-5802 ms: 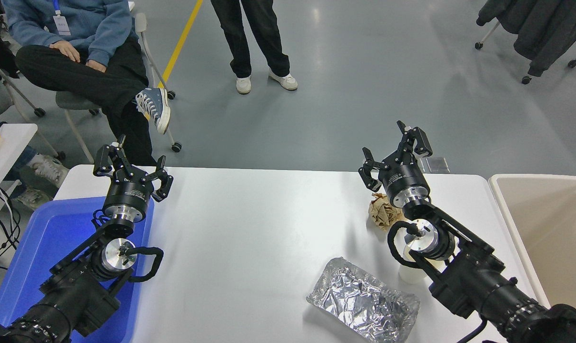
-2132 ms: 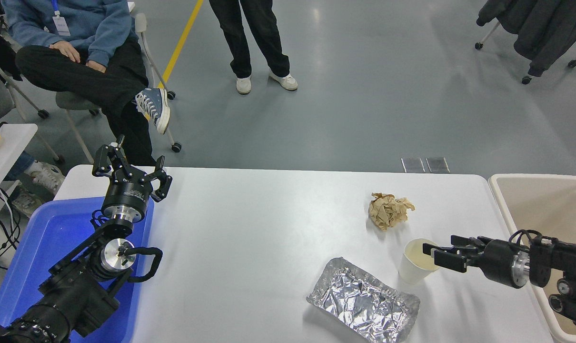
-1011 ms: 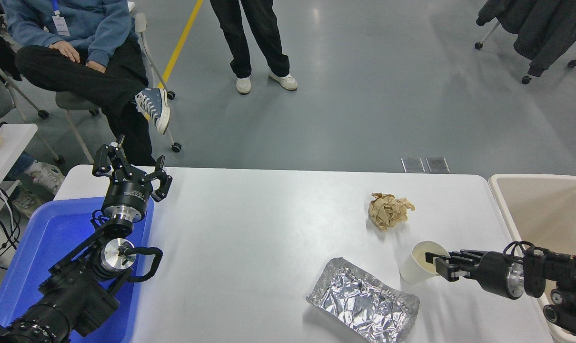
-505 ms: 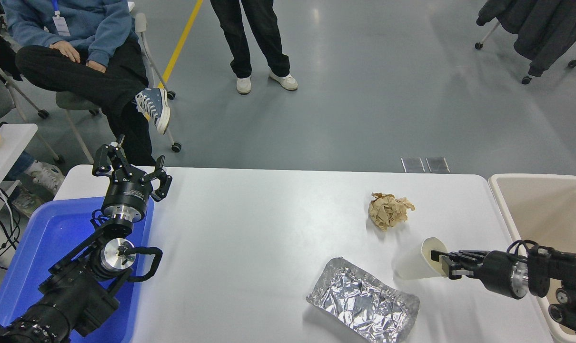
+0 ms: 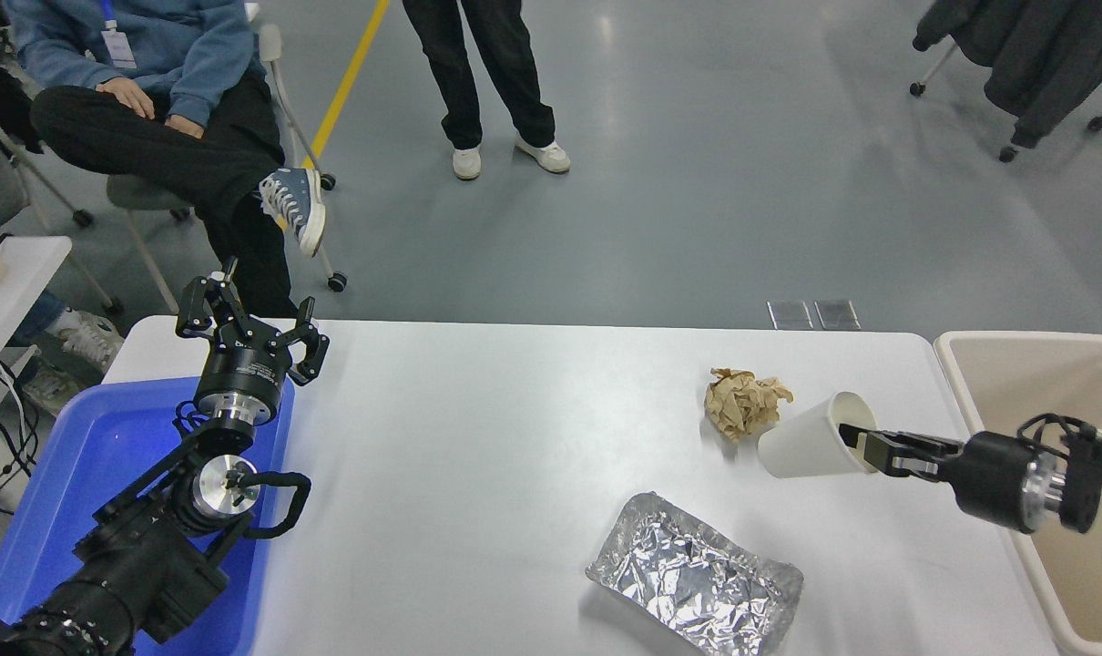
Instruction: Dispose of the paper cup in the dustbin
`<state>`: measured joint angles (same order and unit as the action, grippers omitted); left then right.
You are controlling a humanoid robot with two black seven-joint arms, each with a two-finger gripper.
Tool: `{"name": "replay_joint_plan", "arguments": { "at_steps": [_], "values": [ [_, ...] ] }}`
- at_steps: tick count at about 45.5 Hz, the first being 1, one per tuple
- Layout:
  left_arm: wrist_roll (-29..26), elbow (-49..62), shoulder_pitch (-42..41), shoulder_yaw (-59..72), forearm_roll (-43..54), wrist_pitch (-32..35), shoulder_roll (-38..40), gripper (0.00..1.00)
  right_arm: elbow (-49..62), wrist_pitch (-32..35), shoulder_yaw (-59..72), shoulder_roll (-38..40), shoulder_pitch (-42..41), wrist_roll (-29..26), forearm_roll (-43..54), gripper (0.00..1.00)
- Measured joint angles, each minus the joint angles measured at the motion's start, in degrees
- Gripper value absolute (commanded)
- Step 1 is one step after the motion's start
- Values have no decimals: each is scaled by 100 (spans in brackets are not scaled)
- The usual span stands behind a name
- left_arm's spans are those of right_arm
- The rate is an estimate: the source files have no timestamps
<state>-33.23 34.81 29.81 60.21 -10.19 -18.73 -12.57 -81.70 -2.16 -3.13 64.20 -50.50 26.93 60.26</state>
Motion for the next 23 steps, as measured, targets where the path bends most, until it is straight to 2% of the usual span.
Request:
{"name": "replay_joint_plan", "arguments": {
  "at_steps": [12,23],
  "values": [
    [0,0,-1,0,0,0,0,100,-263,573,-479,682,-429,-97,-1732,0],
    [0,1,-1,0,0,0,0,100,134,726,-781,894,-552,-421,-3380,0]
  ]
}}
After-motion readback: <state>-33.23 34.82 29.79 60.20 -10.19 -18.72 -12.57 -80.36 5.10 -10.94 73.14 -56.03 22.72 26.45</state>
